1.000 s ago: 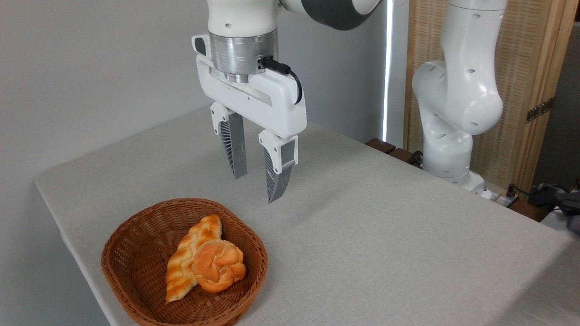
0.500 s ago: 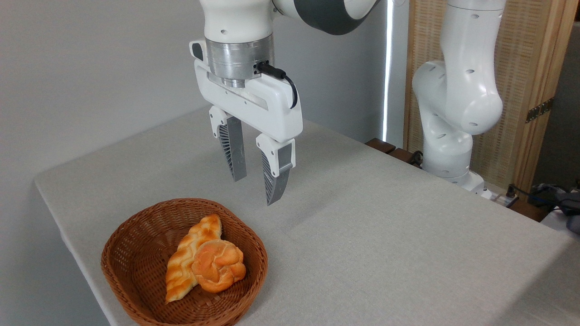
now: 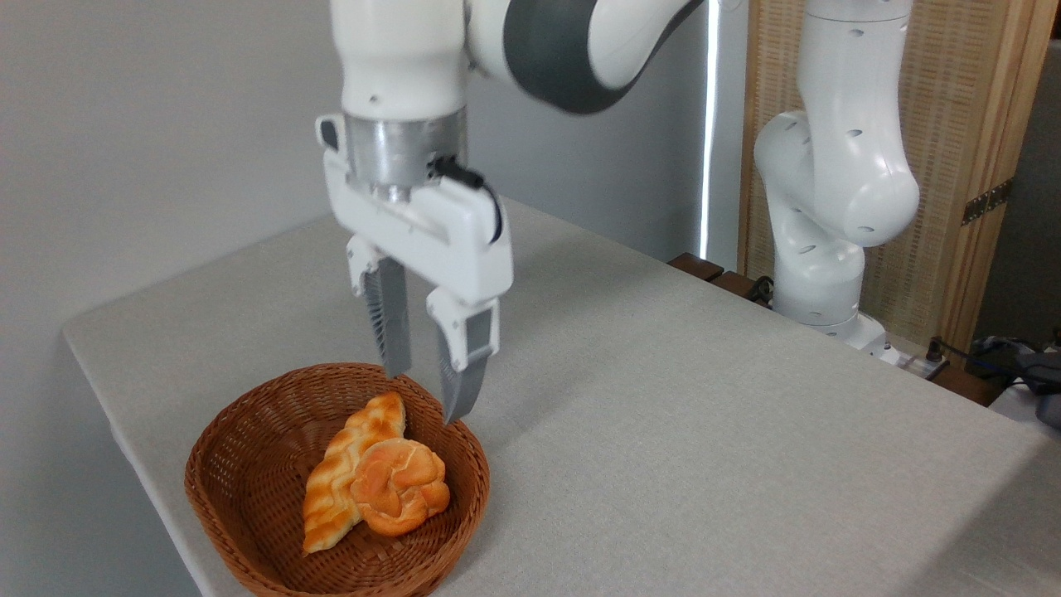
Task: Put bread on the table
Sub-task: 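Lower the open gripper into the basket over the round orange bun, then close the gripper on the round orange bun and lift it, then carry the bun out of the basket and lower it onto the table, then open the gripper to release the bun and raise it away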
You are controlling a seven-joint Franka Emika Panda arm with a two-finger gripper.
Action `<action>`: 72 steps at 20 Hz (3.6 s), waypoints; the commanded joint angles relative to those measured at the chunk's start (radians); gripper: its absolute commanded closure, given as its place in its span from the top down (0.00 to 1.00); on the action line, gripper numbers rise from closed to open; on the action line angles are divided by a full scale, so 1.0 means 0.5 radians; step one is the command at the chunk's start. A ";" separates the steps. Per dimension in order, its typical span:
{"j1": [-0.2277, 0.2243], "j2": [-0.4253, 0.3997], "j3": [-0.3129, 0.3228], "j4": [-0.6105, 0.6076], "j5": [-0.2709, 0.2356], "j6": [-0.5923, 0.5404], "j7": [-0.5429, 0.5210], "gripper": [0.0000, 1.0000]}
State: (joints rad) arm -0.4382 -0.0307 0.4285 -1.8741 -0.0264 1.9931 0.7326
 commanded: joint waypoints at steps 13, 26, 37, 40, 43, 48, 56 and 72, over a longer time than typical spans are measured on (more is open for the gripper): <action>-0.010 0.396 -0.072 0.024 -0.098 0.355 0.023 0.99; -0.010 0.393 -0.093 0.024 -0.070 0.355 0.050 0.18; 0.002 0.184 -0.084 0.024 -0.070 0.144 0.053 0.20; 0.005 0.031 -0.075 0.024 -0.070 -0.132 0.157 0.21; 0.005 -0.049 -0.081 0.021 -0.073 -0.396 0.235 0.24; -0.010 -0.046 -0.093 -0.095 -0.073 -0.599 0.219 0.35; -0.004 0.067 -0.093 -0.218 -0.070 -0.624 0.225 1.00; -0.013 -0.024 -0.115 0.002 -0.055 -0.599 0.235 1.00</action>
State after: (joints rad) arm -0.4414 -0.0041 0.3751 -1.9392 -0.0563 1.7039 0.8303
